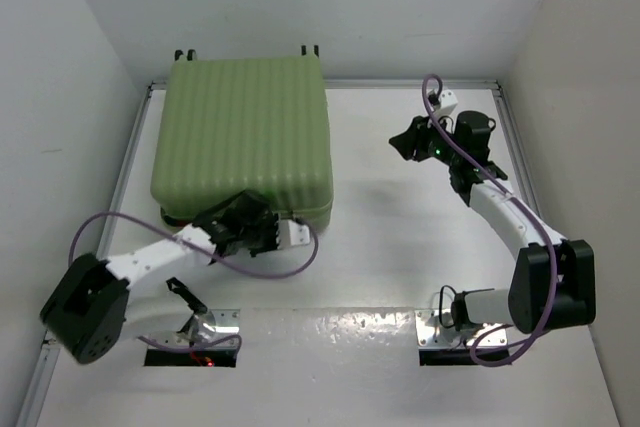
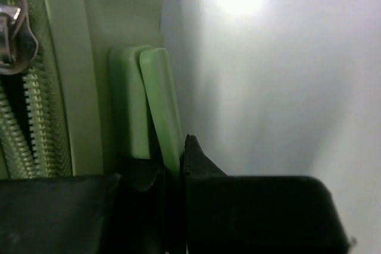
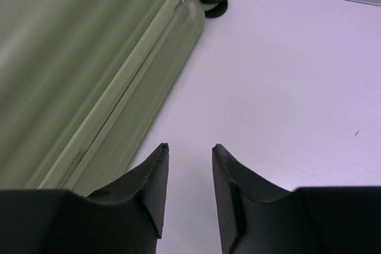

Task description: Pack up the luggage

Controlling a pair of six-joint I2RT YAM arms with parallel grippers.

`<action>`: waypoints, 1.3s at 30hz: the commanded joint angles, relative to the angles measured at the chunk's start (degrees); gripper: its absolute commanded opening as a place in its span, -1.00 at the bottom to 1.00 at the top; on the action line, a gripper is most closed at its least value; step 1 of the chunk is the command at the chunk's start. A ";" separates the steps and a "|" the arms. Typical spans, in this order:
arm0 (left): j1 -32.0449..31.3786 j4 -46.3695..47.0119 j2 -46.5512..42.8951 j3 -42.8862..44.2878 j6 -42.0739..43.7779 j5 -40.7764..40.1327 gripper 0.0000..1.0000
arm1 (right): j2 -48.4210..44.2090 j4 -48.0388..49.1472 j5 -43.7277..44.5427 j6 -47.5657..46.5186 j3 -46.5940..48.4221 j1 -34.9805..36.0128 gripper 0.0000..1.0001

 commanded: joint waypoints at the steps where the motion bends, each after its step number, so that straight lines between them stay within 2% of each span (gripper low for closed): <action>1: -5.94 2.86 -8.57 -0.55 15.03 16.87 -1.00 | -1.05 0.76 0.77 1.85 1.75 -0.55 -0.32; 2: -6.46 0.68 -8.57 -0.03 19.67 18.63 -1.00 | -1.75 -0.28 0.68 1.68 1.58 -0.46 -0.34; 4: -6.99 0.66 -6.91 1.46 19.71 24.77 -1.00 | -2.81 -1.43 0.68 0.98 1.14 -0.55 -0.35; 6: -10.67 1.18 -6.90 2.70 20.94 28.12 -1.00 | -4.13 -4.31 1.46 0.36 0.96 -0.03 -0.37; 7: -12.17 2.41 -6.38 2.70 20.94 28.14 -1.00 | -4.65 -5.29 2.69 0.44 1.22 0.41 -0.37; 8: -14.97 7.03 -6.37 2.18 15.37 27.01 -0.98 | -5.97 -7.13 2.96 0.79 1.75 0.68 -0.29; 9: -16.04 8.73 -6.37 2.70 11.92 24.12 -0.32 | -6.33 -9.15 3.14 0.88 2.19 0.77 -0.23; 10: -16.57 8.75 -5.33 4.01 9.63 24.10 0.02 | -6.68 -10.04 3.23 0.54 2.54 1.11 -0.18; 11: -16.58 7.10 -5.32 5.59 7.78 24.09 0.26 | -7.73 -10.75 3.31 0.10 2.46 1.38 -0.11; 12: -15.97 7.08 -5.32 7.95 3.93 25.05 0.99 | -8.08 -11.54 3.31 -0.08 2.37 1.38 -0.11; 15: -14.56 9.35 -10.92 9.90 -1.45 26.64 1.00 | -8.62 -11.72 3.05 -0.61 1.58 0.77 -0.08; 18: -14.56 12.26 -18.31 13.05 -5.49 23.84 1.00 | -6.35 -11.63 2.44 1.22 2.01 -0.29 -0.08; 23: -13.94 9.19 -25.08 19.22 -4.73 20.41 1.00 | -2.65 -10.40 1.99 2.38 5.00 -0.64 -0.10; 25: -13.94 9.19 -28.25 21.15 -4.72 16.30 1.00 | -1.41 -11.01 1.99 2.20 7.01 -0.73 -0.13; 28: -13.94 4.64 -30.18 23.43 1.04 13.47 1.00 | 0.17 -11.11 2.78 1.68 7.64 -0.55 -0.15; 29: -13.94 4.62 -30.19 23.45 0.47 10.94 1.00 | 0.35 -11.11 2.79 1.85 7.64 -0.12 -0.15; 30: -13.94 5.84 -30.97 24.05 -2.67 6.91 1.00 | 0.52 -11.11 3.31 1.94 7.64 -0.11 -0.15; 31: -13.42 7.59 -30.11 25.89 -9.49 1.65 1.00 | 0.96 -11.11 3.75 2.20 7.81 0.06 -0.15; 32: -13.41 7.61 -28.89 27.65 -12.17 -10.85 1.00 | 1.23 -11.19 4.19 2.03 7.82 0.06 -0.15; 33: -12.80 6.56 -27.31 29.58 -14.28 -18.02 0.92 | 1.49 -11.19 4.71 2.03 7.99 0.32 -0.15; 34: -12.19 5.68 -25.64 31.34 -16.48 -25.84 0.77 | 2.62 -11.28 4.89 1.85 8.78 0.24 -0.18; 35: -10.18 4.63 -22.49 34.05 -20.50 -38.53 0.47 | 2.98 -12.06 5.59 1.50 9.22 0.50 -0.18; 37: -6.66 4.62 -21.75 34.08 -22.12 -44.79 0.20 | 4.47 -12.51 6.30 1.85 11.05 0.68 -0.20; 39: -0.69 3.49 -21.75 33.55 -26.68 -46.22 0.01 | 6.85 -12.60 6.48 2.55 12.72 0.50 -0.27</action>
